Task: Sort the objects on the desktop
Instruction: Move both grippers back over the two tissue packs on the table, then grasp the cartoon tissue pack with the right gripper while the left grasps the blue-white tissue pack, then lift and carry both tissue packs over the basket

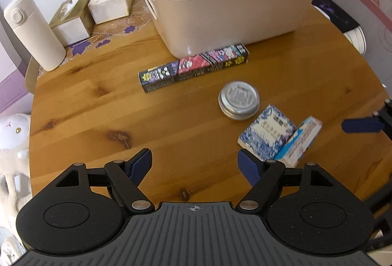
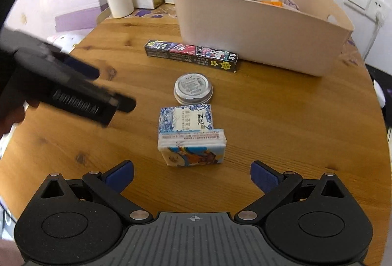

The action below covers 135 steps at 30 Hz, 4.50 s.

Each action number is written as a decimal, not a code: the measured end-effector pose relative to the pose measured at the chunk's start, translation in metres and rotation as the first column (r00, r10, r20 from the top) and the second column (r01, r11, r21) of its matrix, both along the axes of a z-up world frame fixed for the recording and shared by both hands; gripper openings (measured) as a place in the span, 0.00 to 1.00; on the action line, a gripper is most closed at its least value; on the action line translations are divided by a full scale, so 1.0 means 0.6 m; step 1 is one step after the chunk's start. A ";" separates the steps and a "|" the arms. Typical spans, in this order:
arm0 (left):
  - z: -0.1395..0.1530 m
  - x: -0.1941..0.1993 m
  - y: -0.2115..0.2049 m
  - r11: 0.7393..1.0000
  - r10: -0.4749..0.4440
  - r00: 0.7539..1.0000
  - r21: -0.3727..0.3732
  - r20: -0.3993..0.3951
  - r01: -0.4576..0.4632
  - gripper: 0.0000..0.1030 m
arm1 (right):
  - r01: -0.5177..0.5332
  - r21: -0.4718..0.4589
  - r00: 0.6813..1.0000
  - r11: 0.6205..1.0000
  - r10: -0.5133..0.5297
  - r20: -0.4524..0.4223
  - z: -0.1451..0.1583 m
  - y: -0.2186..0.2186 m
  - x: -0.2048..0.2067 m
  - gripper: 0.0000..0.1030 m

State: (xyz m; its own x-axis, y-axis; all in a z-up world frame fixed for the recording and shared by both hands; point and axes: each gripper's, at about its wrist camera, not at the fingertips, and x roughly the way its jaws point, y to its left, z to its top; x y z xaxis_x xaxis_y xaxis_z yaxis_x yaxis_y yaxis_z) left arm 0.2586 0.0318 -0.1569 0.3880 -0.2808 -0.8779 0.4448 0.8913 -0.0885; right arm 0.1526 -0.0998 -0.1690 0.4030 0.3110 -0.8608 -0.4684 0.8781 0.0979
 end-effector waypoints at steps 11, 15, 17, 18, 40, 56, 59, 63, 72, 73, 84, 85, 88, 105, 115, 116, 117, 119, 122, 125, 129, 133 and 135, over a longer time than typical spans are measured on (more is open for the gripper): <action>-0.043 0.004 -0.013 0.999 -0.034 0.998 0.005 -0.061 0.035 0.77 | 0.058 -0.055 0.998 0.997 -0.058 0.003 -0.036 0.002 0.050 1.00; -0.051 0.003 -0.032 0.998 -0.066 0.995 -0.008 -0.081 0.065 0.77 | 0.077 -0.081 0.997 0.994 -0.077 0.009 -0.041 -0.023 0.063 1.00; -0.053 0.003 -0.045 0.997 -0.080 0.993 -0.015 -0.087 0.079 0.77 | 0.091 -0.089 0.996 0.992 -0.090 0.012 -0.042 -0.038 0.067 1.00; -0.054 0.003 -0.053 0.996 -0.085 0.992 -0.019 -0.089 0.084 0.77 | 0.100 -0.092 0.995 0.991 -0.099 0.012 -0.043 -0.047 0.069 1.00; -0.035 0.021 -0.168 0.993 -0.079 0.988 -0.100 -0.132 0.066 0.78 | -0.085 -0.073 0.995 0.994 0.088 0.036 -0.053 -0.142 0.099 1.00; -0.046 0.035 -0.205 0.996 -0.086 0.994 -0.018 -0.069 0.085 0.46 | -0.109 -0.007 0.993 0.994 0.109 0.044 -0.070 -0.139 0.117 0.70; -0.047 0.034 -0.202 0.995 -0.101 0.992 -0.023 -0.072 0.100 0.45 | -0.106 -0.005 0.994 0.994 0.106 0.038 -0.067 -0.142 0.119 0.60; -0.045 0.032 -0.195 0.994 -0.105 0.991 -0.029 -0.082 0.103 0.45 | -0.085 -0.018 0.996 0.996 0.086 0.038 -0.065 -0.144 0.117 0.59; -0.035 0.014 -0.164 0.992 -0.118 0.990 -0.054 -0.078 0.114 0.45 | -0.032 -0.006 0.999 0.999 0.033 0.042 -0.046 -0.152 0.095 0.59; -0.033 0.012 -0.162 0.992 -0.117 0.990 -0.057 -0.076 0.113 0.45 | -0.027 -0.001 0.999 1.000 0.027 0.044 -0.043 -0.153 0.092 0.59; 0.011 0.002 -0.136 0.992 -0.102 0.994 -0.079 -0.028 0.100 0.45 | 0.038 0.022 0.995 0.999 -0.040 0.091 0.001 -0.193 0.060 0.59; 0.017 0.002 -0.135 0.992 -0.098 0.995 -0.082 -0.021 0.096 0.45 | 0.045 0.024 0.994 0.999 -0.047 0.097 0.006 -0.198 0.059 0.59; 0.037 0.002 -0.126 0.992 -0.080 0.997 -0.094 0.004 0.080 0.45 | 0.057 0.029 0.991 0.998 -0.060 0.117 0.021 -0.213 0.056 0.59; 0.152 0.052 -0.104 0.989 -0.003 0.986 -0.148 0.169 0.028 0.45 | 0.107 0.055 0.936 0.993 -0.120 0.332 0.144 -0.244 0.114 0.59; 0.216 0.122 -0.077 0.986 0.068 0.954 -0.163 0.292 -0.020 0.45 | 0.116 0.094 0.906 0.989 -0.144 0.398 0.187 -0.234 0.166 0.59; 0.220 0.130 -0.076 0.987 0.070 0.951 -0.161 0.301 -0.022 0.45 | 0.115 0.094 0.904 0.989 -0.144 0.403 0.189 -0.231 0.170 0.59; 0.223 0.137 -0.075 0.987 0.071 0.949 -0.159 0.307 -0.022 0.45 | 0.114 0.095 0.903 0.989 -0.143 0.406 0.191 -0.229 0.175 0.59; 0.227 0.150 -0.076 0.987 0.074 0.945 -0.157 0.320 -0.024 0.45 | 0.113 0.099 0.901 0.989 -0.144 0.409 0.194 -0.223 0.190 0.59; 0.229 0.171 -0.078 0.985 0.092 0.940 -0.168 0.327 -0.038 0.45 | 0.111 0.106 0.902 0.988 -0.145 0.406 0.195 -0.214 0.209 0.59; 0.226 0.190 -0.086 0.984 0.098 0.939 -0.173 0.330 -0.042 0.45 | 0.119 0.126 0.902 0.985 -0.161 0.401 0.196 -0.201 0.232 0.59; 0.225 0.215 -0.101 0.985 0.086 0.939 -0.168 0.333 -0.031 0.45 | 0.120 0.121 0.897 0.985 -0.160 0.412 0.196 -0.184 0.261 0.59; 0.223 0.239 -0.114 0.986 0.079 0.938 -0.164 0.337 -0.024 0.45 | 0.129 0.114 0.892 0.985 -0.166 0.421 0.196 -0.172 0.296 0.59; 0.219 0.255 -0.122 0.987 0.075 0.939 -0.160 0.337 -0.022 0.45 | 0.129 0.101 0.890 0.986 -0.160 0.427 0.195 -0.164 0.315 0.59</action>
